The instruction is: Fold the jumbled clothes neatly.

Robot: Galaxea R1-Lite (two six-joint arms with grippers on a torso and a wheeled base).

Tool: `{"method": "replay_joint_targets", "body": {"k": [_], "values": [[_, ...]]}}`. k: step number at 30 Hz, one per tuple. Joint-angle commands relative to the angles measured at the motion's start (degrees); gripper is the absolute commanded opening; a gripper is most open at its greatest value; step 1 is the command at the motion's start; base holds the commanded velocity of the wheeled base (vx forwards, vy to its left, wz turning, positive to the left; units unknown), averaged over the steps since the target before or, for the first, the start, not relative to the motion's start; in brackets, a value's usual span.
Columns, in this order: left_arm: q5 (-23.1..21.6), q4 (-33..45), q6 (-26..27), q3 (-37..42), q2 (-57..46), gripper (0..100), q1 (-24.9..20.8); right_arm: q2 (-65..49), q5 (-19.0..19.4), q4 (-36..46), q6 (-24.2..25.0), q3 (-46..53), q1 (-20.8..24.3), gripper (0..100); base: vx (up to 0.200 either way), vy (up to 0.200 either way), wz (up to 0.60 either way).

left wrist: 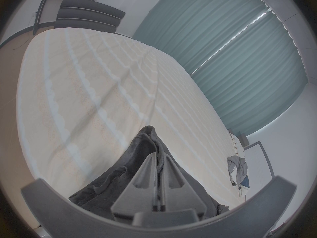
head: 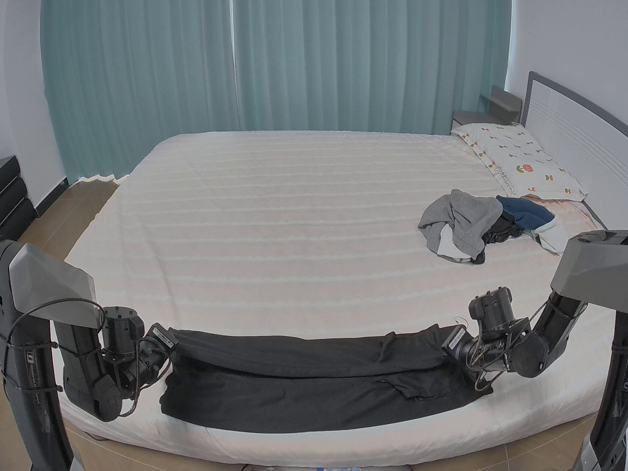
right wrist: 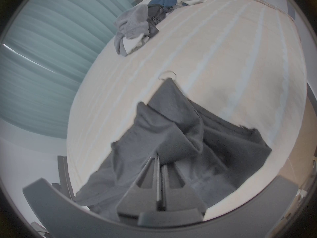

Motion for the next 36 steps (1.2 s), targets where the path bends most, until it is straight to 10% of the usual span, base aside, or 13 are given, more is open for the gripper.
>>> {"method": "replay_joint_targets", "body": {"k": [1, 11, 36], "values": [[-0.1, 0.0, 0.2, -2.9, -0.9, 0, 0.2, -2.3, -0.1, 0.2, 0.0, -5.1, -1.2, 0, 0.0, 0.0, 0.0], [0.6, -0.1, -0.2, -10.7, -1.4, 0, 3.4, -1.6, -1.2, -3.6, 0.0, -16.9, -1.8, 0, 0.0, 0.0, 0.0], [-3.6, -0.3, 6.0, 3.7, 4.0, 0, 3.7, 3.5, -0.7, -7.1, -10.5, -1.5, -1.4, 0, 0.0, 0.0, 0.0]]}}
